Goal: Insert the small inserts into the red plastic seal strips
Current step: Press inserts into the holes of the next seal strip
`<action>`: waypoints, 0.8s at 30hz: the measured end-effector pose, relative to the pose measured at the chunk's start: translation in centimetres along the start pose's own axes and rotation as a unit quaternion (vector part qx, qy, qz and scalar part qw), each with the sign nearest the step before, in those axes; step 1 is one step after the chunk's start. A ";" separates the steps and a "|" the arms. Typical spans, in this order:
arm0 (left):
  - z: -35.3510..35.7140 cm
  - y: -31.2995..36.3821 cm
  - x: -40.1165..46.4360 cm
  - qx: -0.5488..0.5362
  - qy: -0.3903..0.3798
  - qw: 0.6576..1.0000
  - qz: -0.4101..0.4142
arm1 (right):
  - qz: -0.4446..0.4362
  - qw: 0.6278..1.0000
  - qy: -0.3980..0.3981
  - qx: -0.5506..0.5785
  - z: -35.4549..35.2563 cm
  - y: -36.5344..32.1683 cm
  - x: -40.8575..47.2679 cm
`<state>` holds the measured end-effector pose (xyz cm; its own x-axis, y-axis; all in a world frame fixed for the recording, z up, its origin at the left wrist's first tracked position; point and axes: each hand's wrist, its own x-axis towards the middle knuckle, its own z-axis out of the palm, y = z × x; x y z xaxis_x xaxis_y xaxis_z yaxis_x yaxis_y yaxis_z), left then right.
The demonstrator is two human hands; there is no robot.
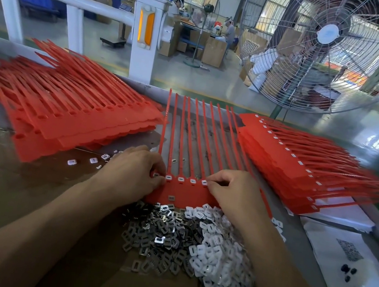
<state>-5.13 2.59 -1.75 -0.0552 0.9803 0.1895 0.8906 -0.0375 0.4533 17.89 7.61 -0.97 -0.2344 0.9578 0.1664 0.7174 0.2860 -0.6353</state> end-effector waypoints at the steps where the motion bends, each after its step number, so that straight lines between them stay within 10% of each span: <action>1: 0.0 0.1 0.2 0.004 -0.006 1.000 -0.004 | -0.016 1.000 -0.012 -0.022 -0.2 -0.1 -0.1; 12: -0.2 -0.2 1.5 0.016 -0.048 0.999 -0.011 | -0.134 0.935 -0.053 -0.323 0.0 -2.0 -0.6; 24: 0.1 -0.4 0.4 -0.011 -0.013 1.000 0.002 | -0.045 0.989 -0.140 -0.033 -3.3 0.2 -0.8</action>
<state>-5.47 3.03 -1.96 -0.0394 0.9848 0.1694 0.8806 -0.0459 0.4715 20.35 7.00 1.26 -0.4644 0.8856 -0.0007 0.7245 0.3794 -0.5754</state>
